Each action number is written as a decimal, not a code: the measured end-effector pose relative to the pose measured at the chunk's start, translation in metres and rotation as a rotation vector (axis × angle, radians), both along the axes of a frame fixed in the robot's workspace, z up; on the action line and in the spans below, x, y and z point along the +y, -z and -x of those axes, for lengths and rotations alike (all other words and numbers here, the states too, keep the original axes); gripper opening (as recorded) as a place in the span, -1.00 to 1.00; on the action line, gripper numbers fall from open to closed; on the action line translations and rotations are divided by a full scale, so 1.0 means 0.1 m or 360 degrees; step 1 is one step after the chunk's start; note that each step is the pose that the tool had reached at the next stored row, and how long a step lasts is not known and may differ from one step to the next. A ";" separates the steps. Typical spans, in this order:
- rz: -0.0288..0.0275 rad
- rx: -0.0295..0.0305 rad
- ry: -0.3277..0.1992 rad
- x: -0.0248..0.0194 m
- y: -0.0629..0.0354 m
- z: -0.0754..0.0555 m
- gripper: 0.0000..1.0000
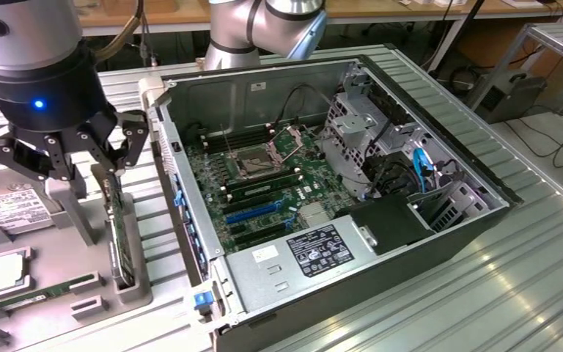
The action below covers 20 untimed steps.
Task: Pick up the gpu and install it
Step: 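Pick up the gpu and move the gpu toward the slot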
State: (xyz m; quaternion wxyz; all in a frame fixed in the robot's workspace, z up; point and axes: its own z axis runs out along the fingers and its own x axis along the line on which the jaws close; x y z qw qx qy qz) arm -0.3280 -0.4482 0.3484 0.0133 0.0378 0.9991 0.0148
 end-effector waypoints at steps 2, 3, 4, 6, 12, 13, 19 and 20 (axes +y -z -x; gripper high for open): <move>0.00000 -0.00001 0.0000 -0.007 0.044 0.01 -0.15; 0.00000 0.00000 0.0000 -0.010 0.062 0.01 -0.15; -0.00001 -0.00001 0.0000 -0.013 0.080 0.01 -0.15; 0.00000 0.00000 0.0000 -0.017 0.116 0.02 -0.15; -0.00001 -0.00001 0.0000 -0.031 0.231 0.04 -0.15; 0.00000 -0.00001 0.0000 -0.033 0.249 0.04 -0.15; 0.00001 -0.00002 0.0000 -0.047 0.361 0.06 -0.15; -0.00001 -0.00005 0.0000 -0.050 0.379 0.06 -0.15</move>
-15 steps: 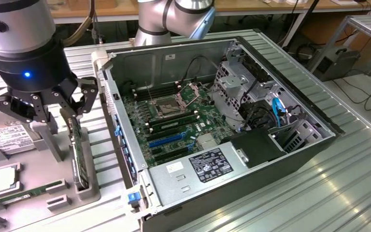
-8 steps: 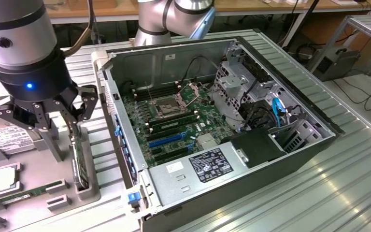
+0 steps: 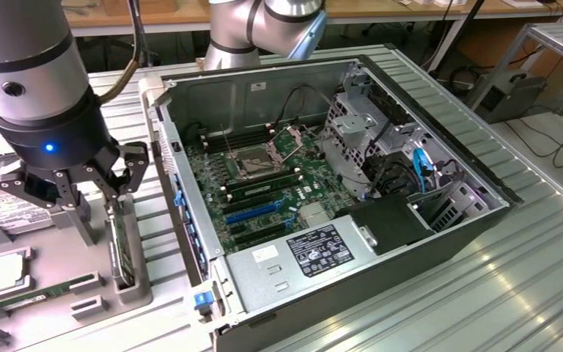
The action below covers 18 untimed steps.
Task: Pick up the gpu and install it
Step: 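Pick up the gpu and move the gpu toward the slot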
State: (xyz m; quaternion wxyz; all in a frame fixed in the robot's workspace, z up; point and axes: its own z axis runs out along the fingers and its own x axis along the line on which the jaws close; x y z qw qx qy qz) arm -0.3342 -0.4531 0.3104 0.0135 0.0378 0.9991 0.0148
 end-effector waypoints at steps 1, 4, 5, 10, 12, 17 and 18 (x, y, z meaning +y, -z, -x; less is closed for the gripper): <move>0.00000 -0.00002 0.0000 -0.003 0.017 0.00 -0.15; 0.00001 -0.00005 0.0000 -0.008 0.071 0.01 -0.15; 0.00000 -0.00007 0.0000 -0.010 0.091 0.01 -0.15; 0.00001 -0.00012 0.0000 -0.011 0.185 0.03 -0.15; 0.00001 -0.00018 0.0000 -0.011 0.220 0.03 -0.15; 0.00000 -0.00082 0.0000 -0.011 0.327 0.04 -0.15; 0.00001 -0.00096 0.0000 -0.011 0.345 0.04 -0.15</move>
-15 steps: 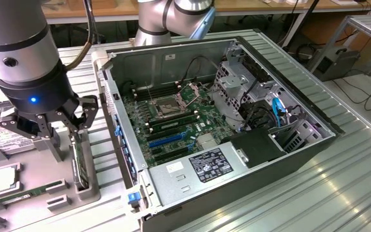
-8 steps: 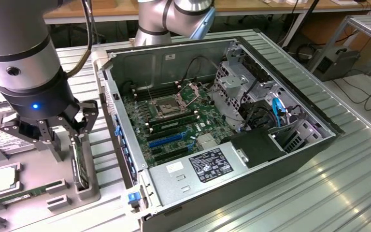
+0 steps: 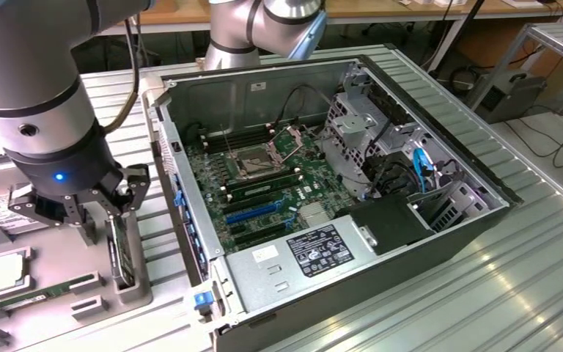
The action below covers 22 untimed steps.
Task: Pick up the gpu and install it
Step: 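Pick up the gpu and move the gpu toward the slot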
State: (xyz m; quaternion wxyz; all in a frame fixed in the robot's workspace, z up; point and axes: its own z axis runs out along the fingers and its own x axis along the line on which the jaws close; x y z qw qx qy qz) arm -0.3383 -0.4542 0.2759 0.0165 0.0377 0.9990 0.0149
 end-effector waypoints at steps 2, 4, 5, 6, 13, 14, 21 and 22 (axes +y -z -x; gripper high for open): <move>0.00000 -0.00030 0.0000 0.000 0.051 0.00 -0.15; 0.00000 -0.00050 0.0000 0.000 0.095 0.01 -0.15; 0.00001 -0.00053 0.0000 0.000 0.114 0.01 -0.15; 0.00000 -0.00060 0.0000 0.002 0.144 0.01 -0.15; -0.00001 -0.00108 0.0000 0.038 0.258 0.01 -0.15; 0.00000 -0.00130 0.0000 0.046 0.274 0.01 -0.15; 0.00007 -0.00169 0.0000 0.060 0.303 0.02 -0.15; 0.00005 -0.00172 0.0000 0.060 0.307 0.02 -0.15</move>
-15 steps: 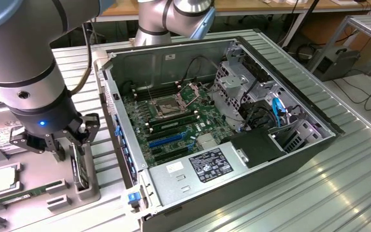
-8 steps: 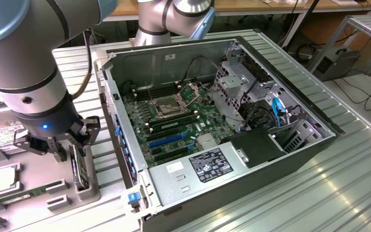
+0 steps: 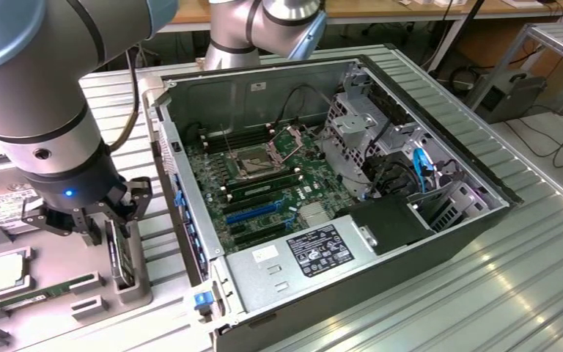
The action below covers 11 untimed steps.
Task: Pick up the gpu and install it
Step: 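Pick up the gpu and move the gpu toward the slot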
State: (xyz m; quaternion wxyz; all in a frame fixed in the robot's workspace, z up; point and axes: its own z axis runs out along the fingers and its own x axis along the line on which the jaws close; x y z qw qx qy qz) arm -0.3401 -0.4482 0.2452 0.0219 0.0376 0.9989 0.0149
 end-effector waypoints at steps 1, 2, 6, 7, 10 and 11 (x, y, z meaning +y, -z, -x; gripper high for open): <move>0.00001 0.00000 0.0000 0.000 0.002 0.00 -0.15; 0.00002 0.00002 0.0000 0.000 0.005 0.00 -0.15; 0.00003 0.00003 0.0000 0.000 0.010 0.00 -0.15; 0.00003 0.00004 0.0000 0.000 0.010 0.00 -0.15; 0.00003 0.00002 0.0000 0.000 0.011 0.00 -0.15; 0.00003 0.00003 0.0000 0.000 0.011 0.00 -0.15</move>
